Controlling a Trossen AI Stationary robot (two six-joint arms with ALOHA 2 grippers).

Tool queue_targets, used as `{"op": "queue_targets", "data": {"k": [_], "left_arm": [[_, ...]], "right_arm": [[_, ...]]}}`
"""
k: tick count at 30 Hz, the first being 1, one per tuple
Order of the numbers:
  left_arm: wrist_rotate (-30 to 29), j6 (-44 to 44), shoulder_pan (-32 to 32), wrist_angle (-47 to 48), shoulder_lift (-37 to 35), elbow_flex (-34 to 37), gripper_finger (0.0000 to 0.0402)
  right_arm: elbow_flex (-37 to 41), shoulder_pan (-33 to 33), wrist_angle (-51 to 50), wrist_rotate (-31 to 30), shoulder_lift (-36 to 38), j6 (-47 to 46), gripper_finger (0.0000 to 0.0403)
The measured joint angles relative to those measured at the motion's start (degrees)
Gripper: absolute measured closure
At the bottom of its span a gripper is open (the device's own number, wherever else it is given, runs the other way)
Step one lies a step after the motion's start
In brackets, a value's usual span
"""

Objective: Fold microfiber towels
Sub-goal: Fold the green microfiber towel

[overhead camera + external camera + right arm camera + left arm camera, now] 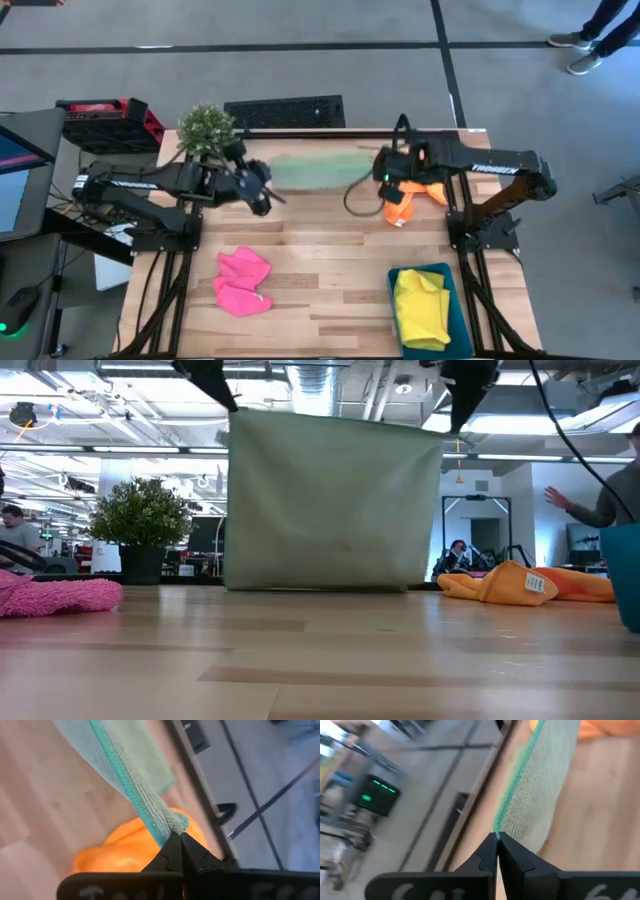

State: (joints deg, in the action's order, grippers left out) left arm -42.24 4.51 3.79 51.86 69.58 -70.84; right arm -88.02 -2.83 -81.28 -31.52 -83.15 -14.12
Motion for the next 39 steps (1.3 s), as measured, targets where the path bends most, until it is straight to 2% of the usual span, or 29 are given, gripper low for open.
{"op": "queue_targets", "data": {"k": [7,13,21,30,39], "left_arm": [[5.44,7.98,6.74,2.30,1.42,3.76,0.0401],[7.20,16.11,12.40,2.47,2.52,7.37,0.0401],[9.75,25.88,19.12,0.40,4.90,11.09,0.0401],[13.50,35.36,23.80,-4.57,7.11,15.70,0.0401],[11.07,36.67,23.22,-5.35,13.57,15.79,0.0401]], "right_arm": [[10.14,9.00,6.57,0.70,0.08,-7.09,0.0399],[17.29,15.66,16.03,6.63,0.04,-11.77,0.0399],[25.96,21.48,23.12,9.15,0.02,-20.25,0.0399],[33.94,25.22,35.52,14.31,-0.60,-22.74,0.0399],[34.99,23.08,36.71,10.98,-0.53,-23.12,0.0397]]}}
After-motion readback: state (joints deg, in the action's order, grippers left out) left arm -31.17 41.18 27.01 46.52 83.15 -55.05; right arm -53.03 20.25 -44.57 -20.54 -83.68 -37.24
